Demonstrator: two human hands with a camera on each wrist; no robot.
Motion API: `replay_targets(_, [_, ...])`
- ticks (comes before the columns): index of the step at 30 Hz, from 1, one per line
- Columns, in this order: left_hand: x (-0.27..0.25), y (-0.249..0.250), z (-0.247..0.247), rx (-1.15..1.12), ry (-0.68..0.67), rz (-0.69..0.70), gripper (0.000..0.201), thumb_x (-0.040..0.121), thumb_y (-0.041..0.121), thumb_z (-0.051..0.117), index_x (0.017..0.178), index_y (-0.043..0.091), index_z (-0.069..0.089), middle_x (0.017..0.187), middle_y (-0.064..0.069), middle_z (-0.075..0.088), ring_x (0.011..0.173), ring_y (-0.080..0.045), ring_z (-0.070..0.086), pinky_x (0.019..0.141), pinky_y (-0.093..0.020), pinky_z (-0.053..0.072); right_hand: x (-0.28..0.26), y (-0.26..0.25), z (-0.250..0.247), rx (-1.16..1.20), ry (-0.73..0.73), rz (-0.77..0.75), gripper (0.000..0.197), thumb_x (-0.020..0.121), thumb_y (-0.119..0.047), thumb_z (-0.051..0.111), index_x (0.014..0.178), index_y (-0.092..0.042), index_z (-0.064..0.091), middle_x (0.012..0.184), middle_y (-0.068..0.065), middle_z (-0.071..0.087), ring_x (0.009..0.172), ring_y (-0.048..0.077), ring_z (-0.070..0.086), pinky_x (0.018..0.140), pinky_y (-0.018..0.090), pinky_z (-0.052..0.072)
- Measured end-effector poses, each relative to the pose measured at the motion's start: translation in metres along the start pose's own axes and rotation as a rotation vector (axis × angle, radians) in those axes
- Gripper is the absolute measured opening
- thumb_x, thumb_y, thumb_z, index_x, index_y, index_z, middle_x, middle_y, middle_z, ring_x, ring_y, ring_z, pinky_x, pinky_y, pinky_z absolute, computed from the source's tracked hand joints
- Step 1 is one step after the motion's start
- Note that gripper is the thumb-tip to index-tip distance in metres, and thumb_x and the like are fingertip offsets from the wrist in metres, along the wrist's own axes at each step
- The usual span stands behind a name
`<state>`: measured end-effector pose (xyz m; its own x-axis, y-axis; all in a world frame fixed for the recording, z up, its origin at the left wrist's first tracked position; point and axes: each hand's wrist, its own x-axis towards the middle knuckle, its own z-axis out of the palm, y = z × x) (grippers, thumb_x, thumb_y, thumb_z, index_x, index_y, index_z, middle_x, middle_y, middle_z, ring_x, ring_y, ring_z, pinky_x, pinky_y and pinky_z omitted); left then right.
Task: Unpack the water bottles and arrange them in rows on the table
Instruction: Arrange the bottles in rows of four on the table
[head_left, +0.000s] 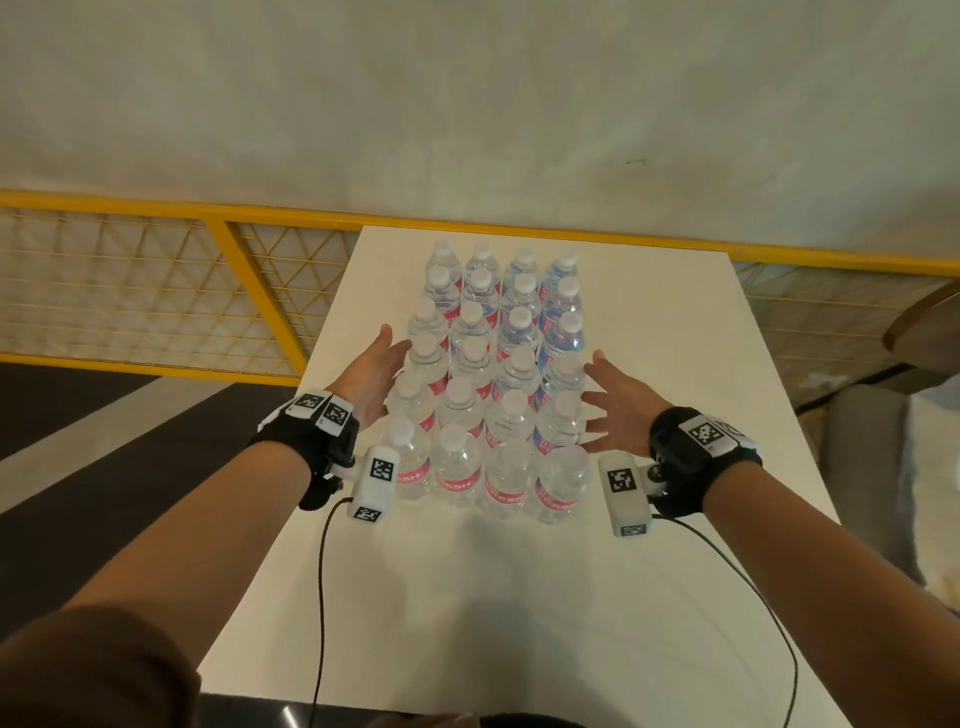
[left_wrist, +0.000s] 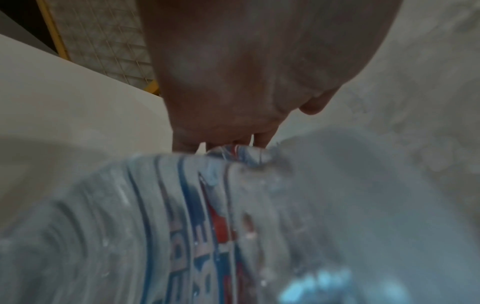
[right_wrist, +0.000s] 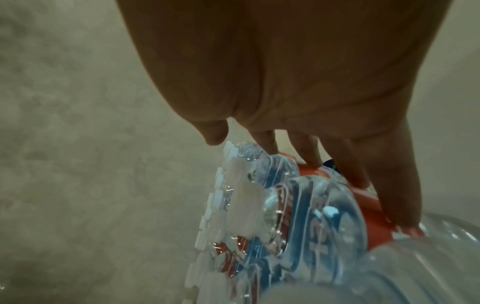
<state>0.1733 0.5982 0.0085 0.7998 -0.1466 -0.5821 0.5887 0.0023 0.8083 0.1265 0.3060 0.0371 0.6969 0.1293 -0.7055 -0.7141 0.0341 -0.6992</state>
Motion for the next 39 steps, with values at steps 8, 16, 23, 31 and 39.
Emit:
replay_targets(8, [-0.027, -0.035, -0.005, 0.380, 0.381, 0.549, 0.047, 0.089, 0.031, 0.062, 0.133, 0.022, 0.046, 0.140, 0.006, 0.043, 0.128, -0.007, 0.038, 0.106, -0.029, 0.030, -0.011, 0.011, 0.003, -0.742, 0.498, -0.294, 0.050, 0.088, -0.052, 0.054, 0.124, -0.017, 0.049, 0.108, 0.006, 0.054, 0.093, 0.020, 0.056, 0.080, 0.031, 0.047])
replay_targets(16, [-0.058, -0.033, 0.043, 1.033, 0.165, 1.056, 0.036, 0.079, 0.037, 0.067, 0.107, 0.015, 0.066, 0.107, -0.001, 0.060, 0.102, -0.019, 0.052, 0.093, -0.020, 0.040, -0.048, 0.017, 0.031, -1.239, 0.161, -0.341, 0.041, 0.083, -0.037, 0.067, 0.121, -0.024, 0.056, 0.114, -0.001, 0.056, 0.100, 0.014, 0.052, 0.086, 0.021, 0.039])
replay_targets(23, [-0.068, -0.046, 0.062, 1.566, 0.043, 0.804, 0.059, 0.078, 0.050, 0.063, 0.131, 0.026, 0.052, 0.128, 0.004, 0.052, 0.116, -0.022, 0.047, 0.088, -0.035, 0.041, -0.041, 0.043, 0.036, -1.386, 0.160, -0.343, 0.049, 0.085, -0.020, 0.064, 0.131, -0.025, 0.050, 0.137, 0.002, 0.046, 0.125, 0.021, 0.046, 0.104, 0.028, 0.038])
replay_targets(31, [-0.066, -0.054, 0.082, 1.600, 0.101, 0.758, 0.057, 0.080, 0.056, 0.056, 0.131, 0.032, 0.049, 0.130, 0.013, 0.054, 0.122, -0.016, 0.045, 0.105, -0.038, 0.021, -0.037, 0.050, 0.034, -1.409, 0.189, -0.407, 0.046, 0.087, -0.017, 0.061, 0.131, -0.021, 0.052, 0.130, 0.004, 0.048, 0.117, 0.024, 0.052, 0.100, 0.031, 0.044])
replay_targets(39, [-0.062, -0.020, 0.090, 1.508, 0.244, 0.798, 0.052, 0.085, 0.054, 0.050, 0.130, 0.029, 0.050, 0.126, 0.004, 0.057, 0.119, -0.024, 0.048, 0.102, -0.044, 0.030, -0.047, 0.015, 0.027, -1.252, 0.386, -0.597, 0.037, 0.089, -0.031, 0.060, 0.124, -0.020, 0.057, 0.120, 0.006, 0.053, 0.106, 0.024, 0.057, 0.093, 0.032, 0.047])
